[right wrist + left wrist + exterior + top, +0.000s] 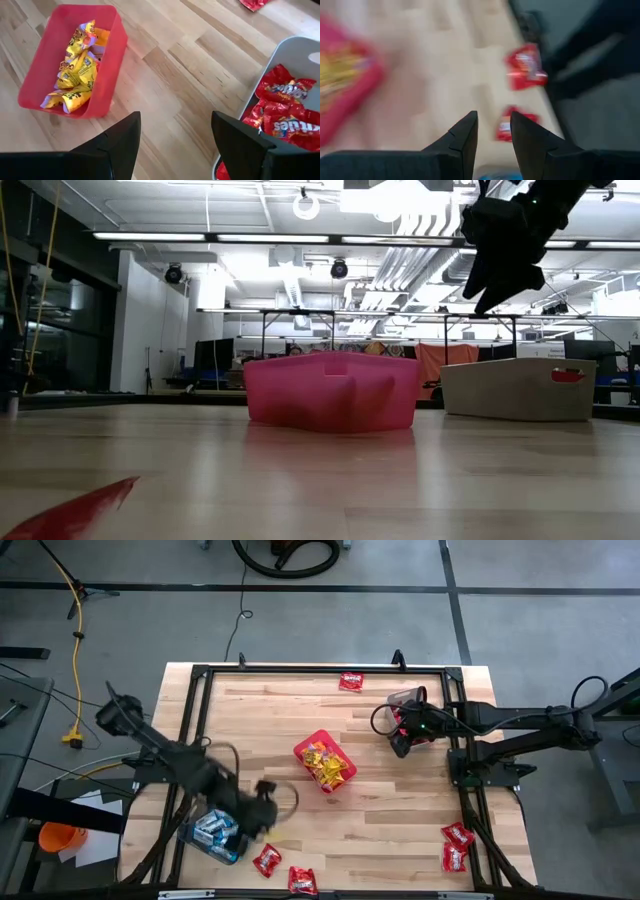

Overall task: Sort candy
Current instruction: Put the red candy into the gray bin

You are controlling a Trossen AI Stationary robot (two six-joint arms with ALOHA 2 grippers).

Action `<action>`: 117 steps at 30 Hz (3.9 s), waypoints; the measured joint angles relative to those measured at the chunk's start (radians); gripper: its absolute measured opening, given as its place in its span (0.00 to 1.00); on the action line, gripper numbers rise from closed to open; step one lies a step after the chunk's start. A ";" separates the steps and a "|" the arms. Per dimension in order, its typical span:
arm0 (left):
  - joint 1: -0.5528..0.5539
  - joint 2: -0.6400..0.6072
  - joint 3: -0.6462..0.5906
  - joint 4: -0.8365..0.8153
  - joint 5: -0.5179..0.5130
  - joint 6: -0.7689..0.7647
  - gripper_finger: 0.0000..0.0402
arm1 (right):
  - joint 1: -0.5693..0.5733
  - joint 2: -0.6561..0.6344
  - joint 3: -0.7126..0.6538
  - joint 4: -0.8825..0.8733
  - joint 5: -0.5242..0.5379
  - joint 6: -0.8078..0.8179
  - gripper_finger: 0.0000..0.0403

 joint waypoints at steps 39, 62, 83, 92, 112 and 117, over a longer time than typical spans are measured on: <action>-0.117 0.519 0.037 0.110 0.108 0.006 0.62 | 0.000 0.000 0.000 -0.055 0.091 -0.107 0.59; 0.041 0.199 0.036 0.007 -0.037 -0.113 0.02 | 0.000 0.000 0.000 0.131 -0.132 -0.177 0.59; 0.619 -0.269 -0.483 1.004 -0.289 0.027 0.01 | 0.081 0.083 0.002 0.888 -0.269 -0.112 0.59; 0.623 -0.257 -0.485 1.083 -0.226 0.054 0.01 | 0.184 0.368 0.256 0.731 -0.048 -0.375 0.59; 0.602 -0.258 -0.485 1.092 -0.186 0.080 0.01 | 0.183 0.549 0.524 0.589 0.176 -0.544 0.59; 0.601 -0.258 -0.485 1.094 -0.184 0.080 0.01 | 0.182 0.549 0.524 0.607 0.229 -0.544 0.54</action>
